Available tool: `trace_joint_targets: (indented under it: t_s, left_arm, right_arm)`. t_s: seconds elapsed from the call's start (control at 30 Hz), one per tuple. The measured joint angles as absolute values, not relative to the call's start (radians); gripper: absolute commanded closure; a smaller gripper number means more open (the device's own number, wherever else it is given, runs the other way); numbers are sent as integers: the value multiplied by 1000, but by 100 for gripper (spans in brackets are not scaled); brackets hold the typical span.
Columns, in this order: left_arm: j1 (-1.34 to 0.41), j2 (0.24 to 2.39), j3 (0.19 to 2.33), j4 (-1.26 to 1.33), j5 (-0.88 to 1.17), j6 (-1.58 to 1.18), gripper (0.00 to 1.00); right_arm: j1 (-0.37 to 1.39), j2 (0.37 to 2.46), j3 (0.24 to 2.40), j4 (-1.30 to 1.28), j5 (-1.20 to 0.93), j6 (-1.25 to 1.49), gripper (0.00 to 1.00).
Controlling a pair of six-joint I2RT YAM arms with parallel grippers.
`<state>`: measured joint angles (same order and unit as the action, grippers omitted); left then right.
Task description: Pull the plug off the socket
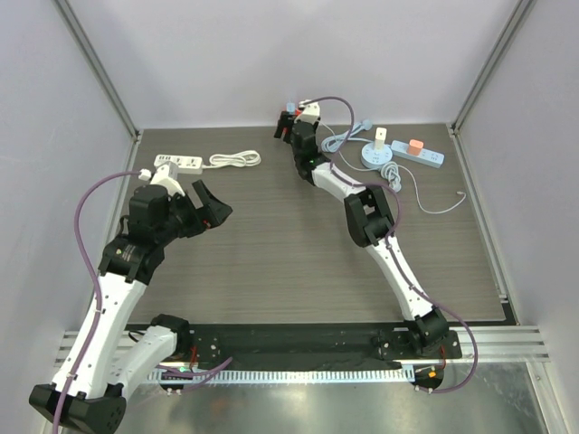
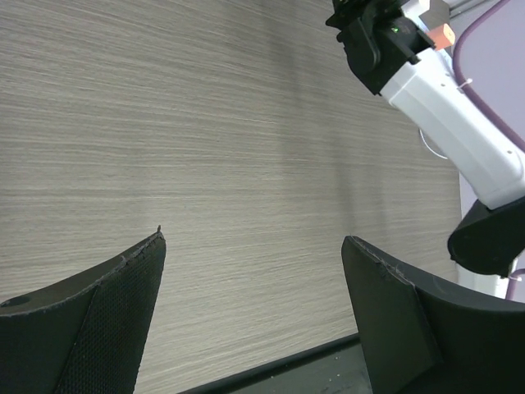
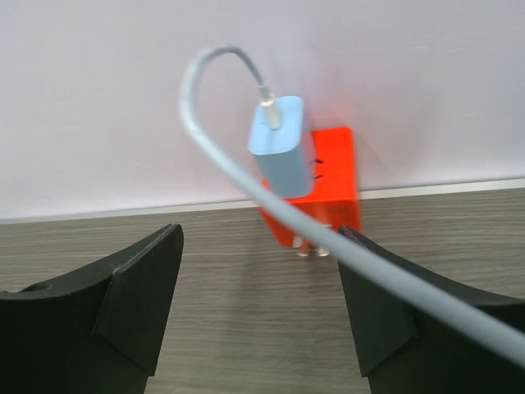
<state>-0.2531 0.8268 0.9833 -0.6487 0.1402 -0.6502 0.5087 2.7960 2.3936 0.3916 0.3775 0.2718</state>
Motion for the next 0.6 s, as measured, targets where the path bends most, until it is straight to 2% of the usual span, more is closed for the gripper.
trace_joint_targets:
  t_s: [0.23, 0.43, 0.57, 0.6]
  left_arm:
    - [-253, 816, 983, -656, 159, -654, 11]
    - [-253, 771, 983, -668, 159, -669, 11]
    - [-253, 763, 983, -668, 163, -673, 10]
    - [-253, 764, 983, -668, 167, -673, 10]
  right_arm:
    - [562, 2626, 2217, 310, 323, 401, 16]
    - [588, 2543, 2182, 160, 143, 560, 15]
    - [563, 2519, 2178, 125, -25, 688, 8]
    - [547, 2518, 2178, 126, -81, 738, 4]
